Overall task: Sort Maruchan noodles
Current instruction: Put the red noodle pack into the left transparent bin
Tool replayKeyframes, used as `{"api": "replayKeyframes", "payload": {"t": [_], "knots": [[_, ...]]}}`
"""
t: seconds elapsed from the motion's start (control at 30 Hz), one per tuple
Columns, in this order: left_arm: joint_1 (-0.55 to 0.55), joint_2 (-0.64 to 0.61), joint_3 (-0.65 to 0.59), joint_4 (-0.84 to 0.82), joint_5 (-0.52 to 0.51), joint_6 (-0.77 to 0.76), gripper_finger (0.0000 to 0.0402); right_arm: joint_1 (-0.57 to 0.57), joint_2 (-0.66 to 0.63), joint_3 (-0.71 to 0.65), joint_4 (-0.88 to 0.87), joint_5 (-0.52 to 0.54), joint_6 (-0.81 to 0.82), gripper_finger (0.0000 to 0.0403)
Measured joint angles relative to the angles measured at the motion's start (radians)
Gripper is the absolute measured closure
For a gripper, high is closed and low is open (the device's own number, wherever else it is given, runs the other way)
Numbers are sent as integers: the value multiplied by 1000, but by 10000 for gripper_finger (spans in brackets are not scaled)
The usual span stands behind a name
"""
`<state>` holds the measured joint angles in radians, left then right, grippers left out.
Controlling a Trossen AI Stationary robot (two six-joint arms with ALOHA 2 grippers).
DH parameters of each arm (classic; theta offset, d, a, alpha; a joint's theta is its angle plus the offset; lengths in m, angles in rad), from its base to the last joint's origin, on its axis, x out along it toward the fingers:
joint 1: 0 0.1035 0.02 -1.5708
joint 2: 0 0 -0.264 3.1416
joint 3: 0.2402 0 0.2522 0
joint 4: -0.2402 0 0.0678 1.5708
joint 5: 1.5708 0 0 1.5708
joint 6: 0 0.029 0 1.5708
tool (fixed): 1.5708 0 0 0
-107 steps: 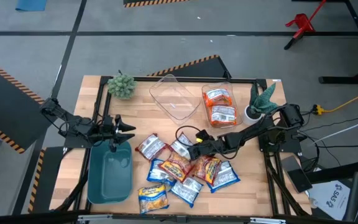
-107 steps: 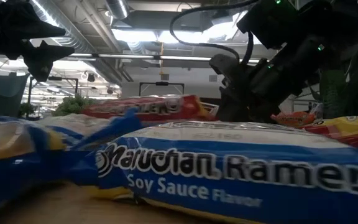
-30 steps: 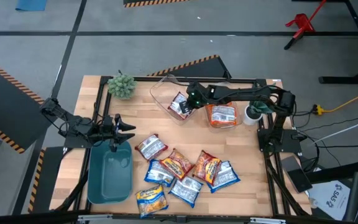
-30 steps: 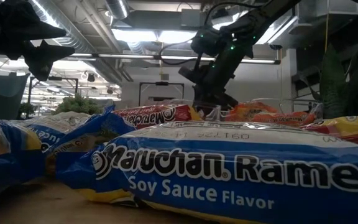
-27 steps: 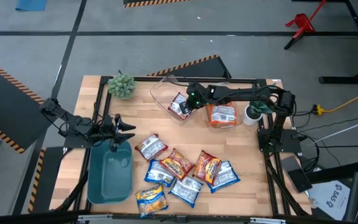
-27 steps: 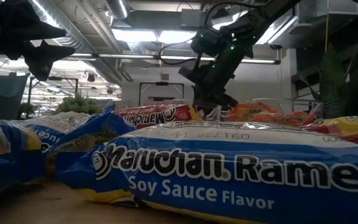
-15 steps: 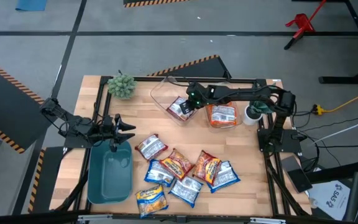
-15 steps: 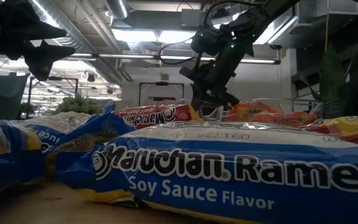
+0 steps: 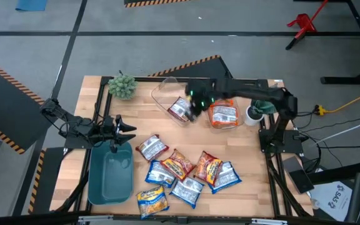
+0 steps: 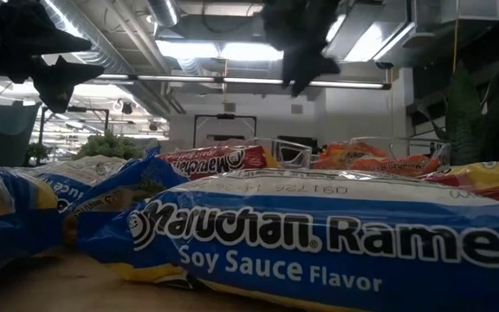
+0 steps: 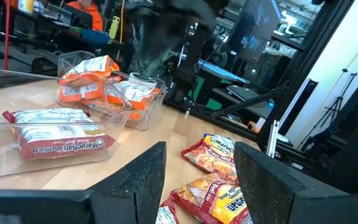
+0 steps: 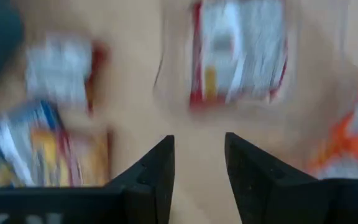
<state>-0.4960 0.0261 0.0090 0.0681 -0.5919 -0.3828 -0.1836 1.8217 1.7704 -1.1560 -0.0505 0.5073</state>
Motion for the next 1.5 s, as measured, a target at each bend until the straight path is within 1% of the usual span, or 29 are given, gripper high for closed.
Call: {"api": "replayKeyframes", "payload": {"t": [0.13,0.23,0.3,0.37,0.47,0.53,0.6,0.73,0.8,0.87,0.93,1.03,1.2,1.3,1.37,1.5], "knots": [[0,0,0,0,0,0,217,182,-6,-3,-183,134,22,276],[0,0,0,0,0,-1,217,343,-8,-56,-250,234,119,276],[0,0,0,0,0,-3,217,447,-8,-109,-266,285,216,276],[0,0,0,0,0,-7,217,532,-8,-179,-256,304,356,273],[0,0,0,0,-1,-7,217,605,-7,-289,-258,301,532,253],[0,0,0,0,-1,-7,217,627,-7,-366,-233,292,626,230],[0,0,0,0,-4,-7,217,637,-7,-428,-170,268,687,200],[0,0,0,0,-5,-9,217,632,-7,-548,10,197,748,138],[0,0,0,0,-6,-9,217,626,-9,-592,104,161,770,113],[0,0,0,0,-9,-9,217,626,-25,-620,167,149,792,97],[0,0,0,0,-11,-8,217,628,-46,-636,206,157,819,88],[0,0,0,0,-20,-8,217,629,-96,-642,178,172,848,84],[0,0,0,0,-23,-8,217,629,-228,-640,194,258,887,84],[0,0,0,0,-24,-8,217,628,-265,-641,195,297,905,84],[0,0,0,0,-27,-8,217,628,-269,-662,266,291,907,84],[0,0,0,0,-26,-8,217,629,-266,-785,530,232,916,84]]}}
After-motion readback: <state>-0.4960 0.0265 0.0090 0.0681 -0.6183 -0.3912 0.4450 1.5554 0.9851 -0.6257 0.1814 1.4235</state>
